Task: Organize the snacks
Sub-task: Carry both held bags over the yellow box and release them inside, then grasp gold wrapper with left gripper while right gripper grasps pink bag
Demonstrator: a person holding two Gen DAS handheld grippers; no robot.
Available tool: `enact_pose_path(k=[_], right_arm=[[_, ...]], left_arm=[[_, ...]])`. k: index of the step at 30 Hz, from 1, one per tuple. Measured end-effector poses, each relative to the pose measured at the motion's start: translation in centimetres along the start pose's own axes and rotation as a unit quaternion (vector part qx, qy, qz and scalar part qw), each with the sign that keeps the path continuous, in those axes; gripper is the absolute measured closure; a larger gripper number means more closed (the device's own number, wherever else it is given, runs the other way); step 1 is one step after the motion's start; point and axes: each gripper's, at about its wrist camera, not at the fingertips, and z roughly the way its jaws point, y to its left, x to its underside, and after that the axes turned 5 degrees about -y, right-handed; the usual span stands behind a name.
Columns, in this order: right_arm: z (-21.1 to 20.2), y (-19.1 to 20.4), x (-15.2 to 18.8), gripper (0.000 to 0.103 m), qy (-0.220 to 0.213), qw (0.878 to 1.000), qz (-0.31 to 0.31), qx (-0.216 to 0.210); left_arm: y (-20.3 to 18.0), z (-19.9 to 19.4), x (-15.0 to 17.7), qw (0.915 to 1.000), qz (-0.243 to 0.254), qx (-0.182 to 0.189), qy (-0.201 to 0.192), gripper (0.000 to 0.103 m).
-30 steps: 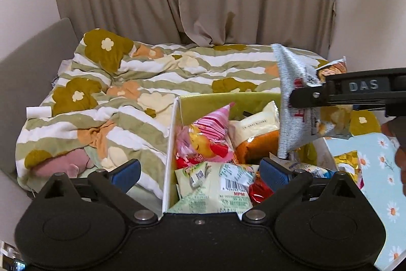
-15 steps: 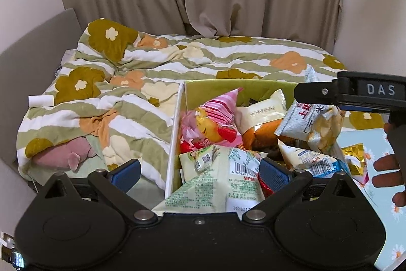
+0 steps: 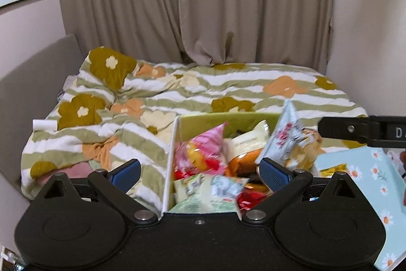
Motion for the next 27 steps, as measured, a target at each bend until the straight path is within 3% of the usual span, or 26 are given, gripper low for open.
enact_pose_path(k=[8,13,27], right_arm=[[-5.2,-3.2,-0.6,0.000,-0.023,0.998,-0.011,0.052],[-7.1,-7.4,-0.6,0.000,-0.030,0.997,-0.024,0.069],[-7.2,-21.9,-0.6,0.000,0.039,0.997,-0.068,0.023]], left_arm=[[-3.6,-1.4,-0.3,0.9997,0.005,0.017,-0.015,0.002],[-7.4,-1.6,-0.2,0.9997,0.004,0.017,-0.019,0.002],[-22.4,2.3,1.0,0.9999,0.007,0.002,0.010,0.002]])
